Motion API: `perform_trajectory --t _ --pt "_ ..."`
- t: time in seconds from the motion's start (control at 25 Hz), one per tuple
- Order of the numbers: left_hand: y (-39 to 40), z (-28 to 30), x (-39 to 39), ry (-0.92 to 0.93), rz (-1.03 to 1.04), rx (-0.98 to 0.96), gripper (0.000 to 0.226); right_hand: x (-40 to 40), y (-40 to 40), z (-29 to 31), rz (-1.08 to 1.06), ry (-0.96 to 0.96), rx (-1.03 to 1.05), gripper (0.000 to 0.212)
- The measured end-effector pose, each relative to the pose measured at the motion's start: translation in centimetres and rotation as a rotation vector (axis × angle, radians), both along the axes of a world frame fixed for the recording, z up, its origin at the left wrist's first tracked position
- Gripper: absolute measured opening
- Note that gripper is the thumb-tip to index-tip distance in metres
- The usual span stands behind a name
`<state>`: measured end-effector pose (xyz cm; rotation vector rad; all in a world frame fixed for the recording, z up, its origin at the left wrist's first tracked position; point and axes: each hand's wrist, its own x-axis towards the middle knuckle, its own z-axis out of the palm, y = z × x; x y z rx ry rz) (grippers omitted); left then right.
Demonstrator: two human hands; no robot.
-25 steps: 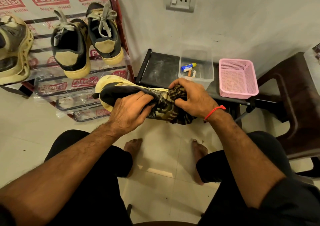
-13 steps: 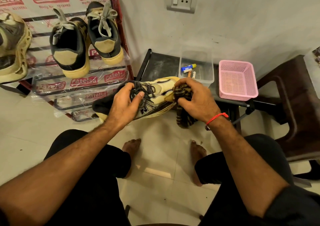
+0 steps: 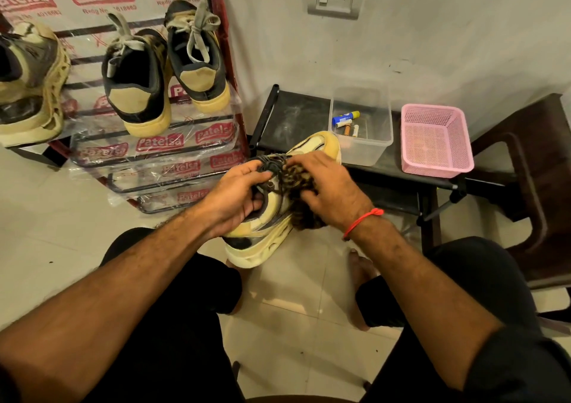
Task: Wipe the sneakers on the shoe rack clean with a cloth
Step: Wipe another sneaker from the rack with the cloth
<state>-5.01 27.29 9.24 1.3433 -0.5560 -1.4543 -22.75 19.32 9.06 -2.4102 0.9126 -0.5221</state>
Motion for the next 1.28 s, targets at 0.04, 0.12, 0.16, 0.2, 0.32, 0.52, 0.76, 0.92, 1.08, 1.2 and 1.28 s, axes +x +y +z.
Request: perform_trajectory --t 0.04,0.12,0.16,0.2,0.32,0.52,0.76,0.92,1.08,1.2,1.28 --pt "0.0 0.2 0.0 0.032 0.024 -0.015 0.023 -0.8 -1.2 0.0 -0.121 0.004 -0.004 0.051" --pt "-0.1 0.5 0.0 0.071 0.088 -0.043 0.022 -2.5 -3.0 0.0 -0.312 -0.049 0.019 0.049" --pt "-0.3 0.4 0.2 0.071 0.119 -0.053 0.022 -2.6 -2.7 0.0 -0.304 -0.083 0.047 0.048" --pt "-0.4 0.3 0.3 0.073 0.153 -0.057 0.022 -2.0 -1.6 0.2 -0.215 -0.116 0.066 0.048" --pt "-0.4 0.7 0.5 0.097 0.222 -0.057 0.024 1.1 3.7 0.7 0.212 -0.092 -0.001 0.048" --pt "-0.1 1.0 1.0 0.174 0.193 -0.083 0.028 -0.1 -0.9 1.5 -0.111 -0.095 -0.057 0.043" --pt "-0.2 0.2 0.4 0.143 0.152 -0.057 0.025 0.2 0.7 1.1 -0.018 -0.058 0.080 0.042" --pt "-0.4 -0.1 0.6 0.241 0.153 -0.036 0.026 0.7 1.4 1.8 0.113 -0.145 0.214 0.045" --pt "-0.4 -0.8 0.3 -0.133 -0.231 -0.044 0.054 -0.7 -1.3 0.4 -0.200 -0.478 0.444 0.040" --pt "-0.2 -1.1 -0.1 -0.810 -0.618 -0.064 0.079 -0.8 -1.0 -2.0 -0.255 -0.491 0.608 0.034" --pt "0.0 -0.9 -0.1 -0.981 -0.718 -0.087 0.081 -1.0 -0.8 -2.7 -0.246 -0.495 0.684 0.034"
